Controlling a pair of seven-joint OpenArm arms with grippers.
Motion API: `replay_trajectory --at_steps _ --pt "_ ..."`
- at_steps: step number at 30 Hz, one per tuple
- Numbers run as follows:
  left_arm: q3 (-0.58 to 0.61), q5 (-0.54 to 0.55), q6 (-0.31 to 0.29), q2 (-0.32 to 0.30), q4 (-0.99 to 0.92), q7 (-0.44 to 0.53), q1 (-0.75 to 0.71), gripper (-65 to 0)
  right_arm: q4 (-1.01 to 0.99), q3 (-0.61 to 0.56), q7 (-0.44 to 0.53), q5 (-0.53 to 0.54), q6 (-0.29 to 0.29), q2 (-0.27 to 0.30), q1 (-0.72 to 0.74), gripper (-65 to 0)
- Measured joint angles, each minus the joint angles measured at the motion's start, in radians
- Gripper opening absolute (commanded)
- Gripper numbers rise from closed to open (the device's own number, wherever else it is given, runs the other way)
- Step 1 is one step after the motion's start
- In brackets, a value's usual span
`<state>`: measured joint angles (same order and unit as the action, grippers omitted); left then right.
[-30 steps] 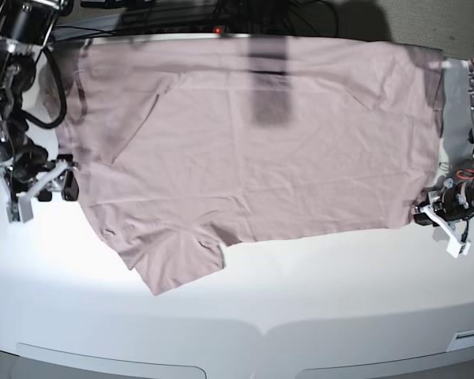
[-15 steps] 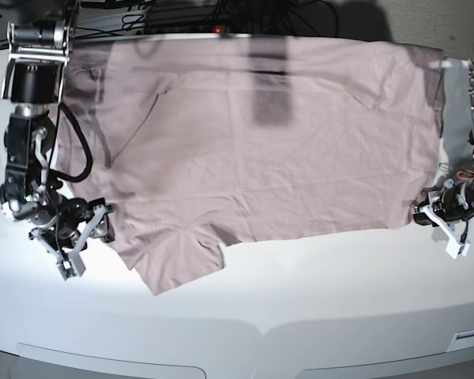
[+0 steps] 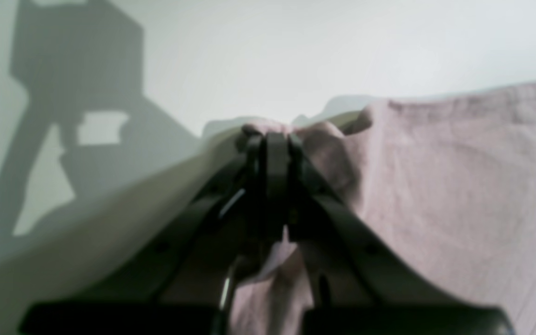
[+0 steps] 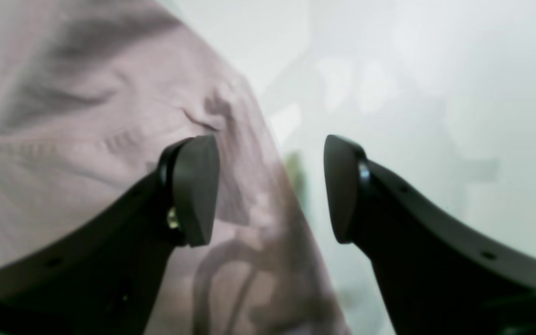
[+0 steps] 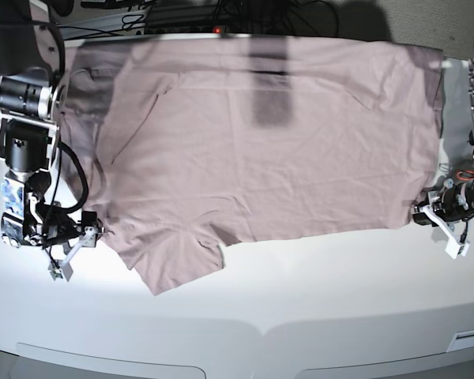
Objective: Fold the T-shirt properly
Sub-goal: 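Move the right gripper along the shirt side and pinch the hem corner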
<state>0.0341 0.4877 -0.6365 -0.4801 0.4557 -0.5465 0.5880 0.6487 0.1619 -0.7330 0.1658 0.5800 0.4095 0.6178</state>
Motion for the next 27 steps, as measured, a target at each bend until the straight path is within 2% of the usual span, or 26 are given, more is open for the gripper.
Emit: replay_trajectory --at_steps 3,5,7,10,16,17,20,22,27 --pt "0.000 -0.001 0.000 0.000 0.000 0.000 0.000 -65.0 -0.029 0.000 -0.015 0.015 0.007 0.000 -0.006 -29.4" --pt "0.000 0.000 0.000 0.000 0.000 -0.001 0.000 -65.0 -0.032 0.001 -0.062 0.024 0.042 0.001 -0.002 -29.4" --pt "0.000 0.000 0.000 0.000 0.000 0.000 0.000 -65.0 -0.033 0.001 -0.085 0.105 0.086 0.004 -0.003 -29.4" --pt "0.000 0.000 0.000 0.000 0.000 0.000 0.000 -65.0 -0.034 0.001 -0.095 0.151 0.099 0.005 -0.003 -29.4" --pt "0.000 0.000 0.000 0.000 0.000 0.000 0.000 -65.0 -0.034 0.001 -0.095 0.151 0.109 0.005 -0.003 -30.5" --pt "0.000 0.000 0.000 0.000 0.000 0.000 0.000 -65.0 -0.034 0.001 -0.095 0.151 0.109 0.006 -0.003 -34.5" --pt "0.000 0.000 0.000 0.000 0.000 0.000 0.000 -65.0 -0.034 0.001 -0.096 0.151 0.109 0.021 -0.003 -52.2" --pt "0.000 0.000 0.000 0.000 0.000 0.000 0.000 -65.0 -0.034 0.001 -0.095 0.151 0.109 0.032 -0.003 -59.8" --pt "0.000 0.000 0.000 0.000 0.000 -0.003 0.000 -65.0 -0.034 0.001 -0.095 0.151 0.109 0.056 -0.003 -60.1"
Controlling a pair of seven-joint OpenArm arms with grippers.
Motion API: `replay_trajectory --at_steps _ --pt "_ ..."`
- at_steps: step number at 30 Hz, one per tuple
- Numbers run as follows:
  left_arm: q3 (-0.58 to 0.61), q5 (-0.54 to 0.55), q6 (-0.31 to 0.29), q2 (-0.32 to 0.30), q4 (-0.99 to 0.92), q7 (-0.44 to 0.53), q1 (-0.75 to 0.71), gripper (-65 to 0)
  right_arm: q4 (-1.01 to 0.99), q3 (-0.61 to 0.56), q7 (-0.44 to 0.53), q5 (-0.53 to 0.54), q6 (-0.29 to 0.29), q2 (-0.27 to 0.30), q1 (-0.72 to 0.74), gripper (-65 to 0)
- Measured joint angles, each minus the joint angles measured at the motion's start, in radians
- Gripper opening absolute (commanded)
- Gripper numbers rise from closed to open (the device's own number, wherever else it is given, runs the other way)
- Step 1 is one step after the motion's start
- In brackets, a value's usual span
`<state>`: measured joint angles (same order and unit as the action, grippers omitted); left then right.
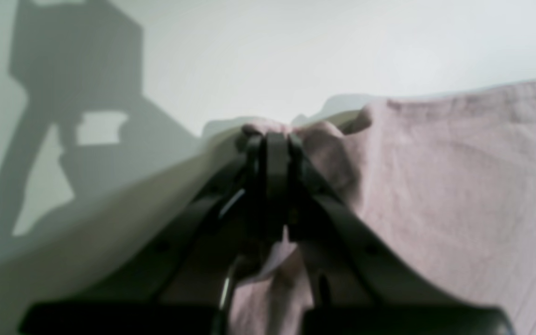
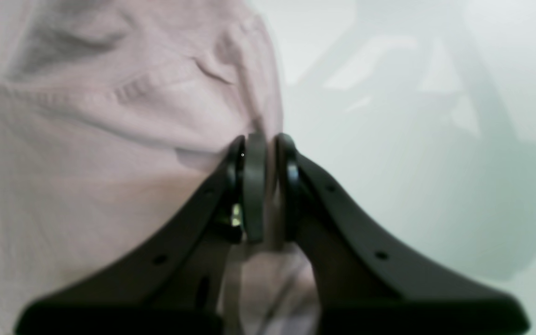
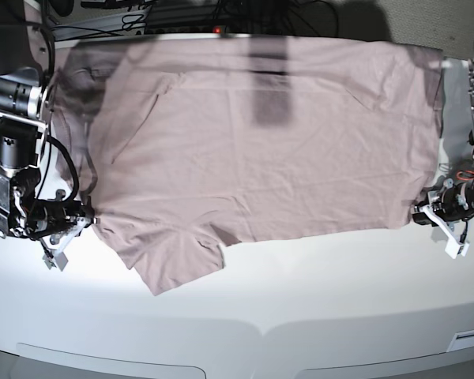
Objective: Fold the T-shirt properly
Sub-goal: 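Move the right gripper along the shirt side and pinch the hem corner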
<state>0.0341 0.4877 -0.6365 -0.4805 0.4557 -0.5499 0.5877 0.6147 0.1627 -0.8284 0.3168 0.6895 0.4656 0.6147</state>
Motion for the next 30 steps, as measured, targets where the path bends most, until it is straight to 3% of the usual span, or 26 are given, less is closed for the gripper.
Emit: replay_trajectory --at_steps 3,7,23,30 --pt "0.000 0.000 0.000 -0.005 0.000 -0.002 0.000 -65.0 0.000 0.000 0.000 0.077 0.000 0.018 0.000 -60.2" --pt "0.000 0.035 0.001 -0.018 0.000 -0.013 -0.003 -65.0 0.000 0.000 0.002 0.187 0.000 0.033 0.000 -65.0" --pt "0.000 0.054 0.002 -0.015 0.014 0.041 -0.006 -65.0 0.004 0.000 0.063 0.187 0.000 0.028 0.000 -65.0" --pt "0.000 0.056 0.004 -0.015 0.116 -0.022 -0.005 -65.0 0.076 0.000 0.025 0.234 0.000 0.028 0.000 -65.0"
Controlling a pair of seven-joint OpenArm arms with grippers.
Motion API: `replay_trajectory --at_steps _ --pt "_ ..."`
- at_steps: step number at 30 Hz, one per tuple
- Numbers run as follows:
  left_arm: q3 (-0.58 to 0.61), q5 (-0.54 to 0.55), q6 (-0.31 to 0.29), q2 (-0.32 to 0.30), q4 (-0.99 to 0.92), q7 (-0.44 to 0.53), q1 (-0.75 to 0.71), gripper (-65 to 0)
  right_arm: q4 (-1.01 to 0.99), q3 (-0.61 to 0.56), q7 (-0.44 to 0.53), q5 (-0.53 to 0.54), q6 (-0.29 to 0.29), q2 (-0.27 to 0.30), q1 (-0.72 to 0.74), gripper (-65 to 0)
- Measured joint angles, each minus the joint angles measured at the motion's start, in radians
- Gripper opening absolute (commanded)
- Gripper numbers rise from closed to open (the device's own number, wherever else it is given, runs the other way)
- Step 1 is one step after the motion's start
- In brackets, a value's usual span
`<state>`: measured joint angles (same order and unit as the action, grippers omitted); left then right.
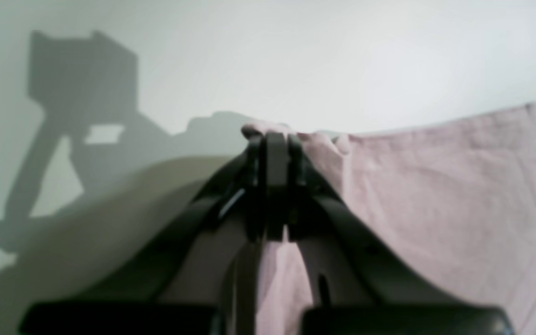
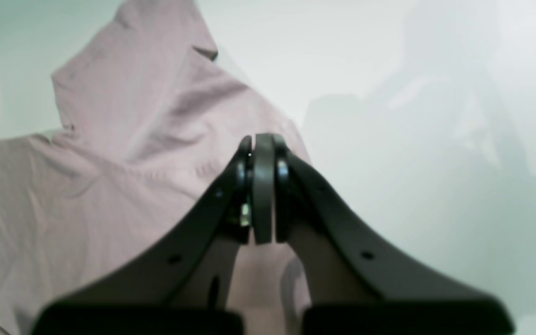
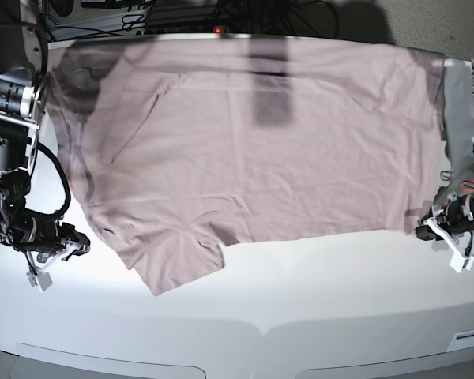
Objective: Fold the T-shirt properly
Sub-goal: 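Move the right gripper along the shirt side and pinch the hem corner, then hold the shirt's side edges with both grippers, adjusting the grip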
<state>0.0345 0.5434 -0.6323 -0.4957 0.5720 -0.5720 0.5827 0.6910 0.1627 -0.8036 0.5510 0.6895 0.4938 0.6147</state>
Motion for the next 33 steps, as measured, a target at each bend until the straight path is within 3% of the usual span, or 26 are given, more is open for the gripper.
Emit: replay_trajectory --at_steps 8,13,16,25,33 --pt "0.001 0.075 0.000 0.000 0.042 -0.042 0.001 -65.0 0.021 0.000 -0.038 -0.020 0.000 0.005 0.000 -65.0" --pt "0.001 0.067 0.000 0.000 0.042 -0.042 -0.001 -65.0 0.021 -0.001 -0.044 -0.022 0.000 0.031 0.000 -41.2" --pt "0.001 0.067 0.000 0.000 0.042 -0.050 -0.001 -65.0 0.021 -0.001 -0.044 -0.022 0.000 0.039 0.000 -34.7" --pt "0.002 0.067 0.000 0.000 0.042 -0.058 -0.001 -65.0 0.021 -0.001 -0.043 -0.026 0.000 0.041 0.000 -34.6" --pt "0.002 0.068 0.000 0.000 0.042 -0.060 -0.001 -65.0 -0.018 -0.001 -0.032 -0.193 0.000 0.041 0.000 -34.6"
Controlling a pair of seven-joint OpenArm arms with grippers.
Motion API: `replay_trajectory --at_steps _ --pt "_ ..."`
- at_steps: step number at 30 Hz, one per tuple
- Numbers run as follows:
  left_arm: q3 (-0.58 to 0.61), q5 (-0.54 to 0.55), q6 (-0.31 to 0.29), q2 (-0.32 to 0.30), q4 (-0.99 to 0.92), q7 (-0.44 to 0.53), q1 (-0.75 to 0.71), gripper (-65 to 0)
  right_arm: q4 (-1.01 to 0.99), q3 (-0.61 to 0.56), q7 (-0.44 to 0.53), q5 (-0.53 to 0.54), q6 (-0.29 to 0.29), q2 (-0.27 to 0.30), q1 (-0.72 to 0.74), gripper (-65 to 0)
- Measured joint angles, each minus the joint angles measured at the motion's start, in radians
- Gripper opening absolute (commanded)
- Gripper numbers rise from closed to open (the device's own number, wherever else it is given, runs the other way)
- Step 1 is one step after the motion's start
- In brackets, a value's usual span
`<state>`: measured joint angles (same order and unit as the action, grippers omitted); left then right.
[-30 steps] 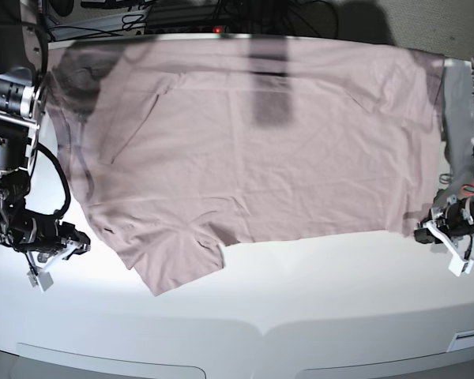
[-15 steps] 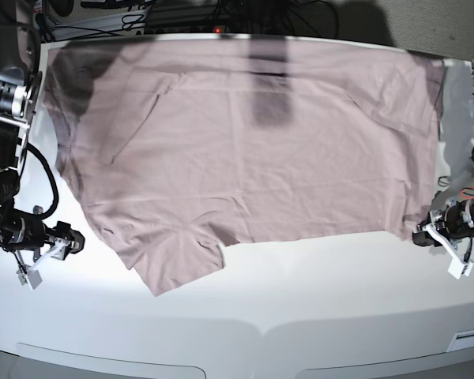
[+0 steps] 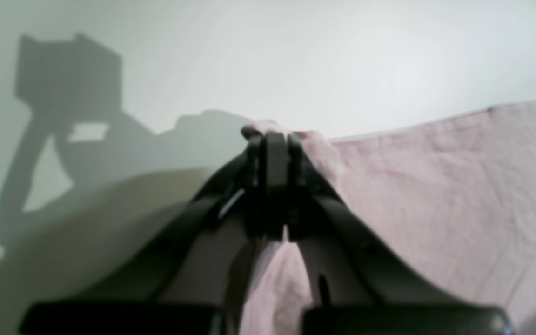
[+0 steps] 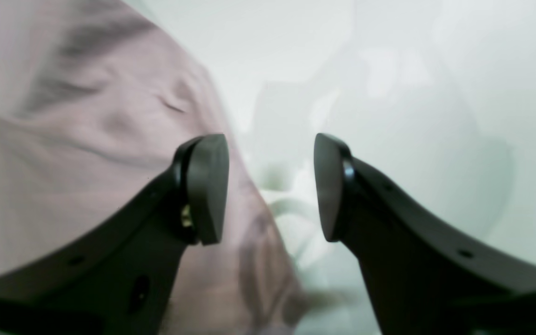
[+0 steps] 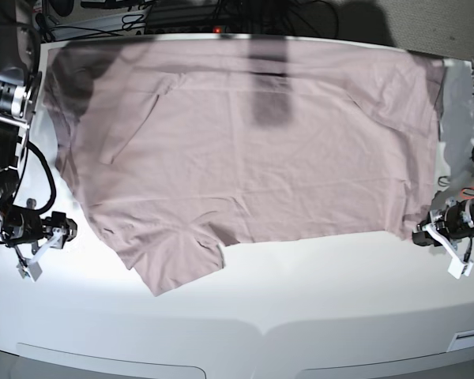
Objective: Fold the T-shirt properly
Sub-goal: 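Hold the shirt's side edges with both grippers, adjusting the grip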
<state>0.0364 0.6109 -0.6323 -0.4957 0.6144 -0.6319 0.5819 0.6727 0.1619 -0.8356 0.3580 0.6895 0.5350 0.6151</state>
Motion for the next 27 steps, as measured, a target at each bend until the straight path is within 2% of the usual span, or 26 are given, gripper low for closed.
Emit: replay_trajectory --at_steps 4,6,10,16,20,22,25,27 --pt "0.000 0.000 0.000 0.000 0.000 0.000 0.000 -65.0 -0.069 0.000 0.066 -0.049 0.000 -0.002 -0.003 -34.6" --pt "0.000 0.000 0.000 0.000 0.000 0.000 0.000 -65.0 -0.087 0.000 0.068 -0.050 0.000 -0.003 -0.003 -34.6" --pt "0.000 0.000 0.000 0.000 0.000 0.000 0.000 -65.0 -0.112 0.000 0.056 -0.050 -0.084 -0.018 0.000 -34.6" --pt "0.000 -0.003 0.000 0.000 0.000 0.000 0.000 -65.0 -0.135 0.001 0.018 -0.042 -0.084 -0.039 0.008 -34.6" --pt "0.000 -0.004 0.000 0.000 0.000 0.000 0.000 -65.0 -0.137 0.001 -0.020 0.077 -0.027 -0.049 0.008 -34.6" --pt "0.000 -0.003 0.000 0.000 0.000 0.000 0.000 -65.0 -0.138 0.001 -0.023 0.125 -0.023 -0.054 0.008 -34.5" --pt "0.000 -0.004 0.000 0.000 0.000 0.000 0.000 -65.0 -0.142 0.001 -0.039 0.135 -0.023 -0.056 0.020 -29.4" --pt "0.000 -0.004 0.000 0.000 0.000 0.000 0.000 -65.0 -0.142 0.001 -0.091 0.134 -0.023 -0.053 0.039 -22.6"
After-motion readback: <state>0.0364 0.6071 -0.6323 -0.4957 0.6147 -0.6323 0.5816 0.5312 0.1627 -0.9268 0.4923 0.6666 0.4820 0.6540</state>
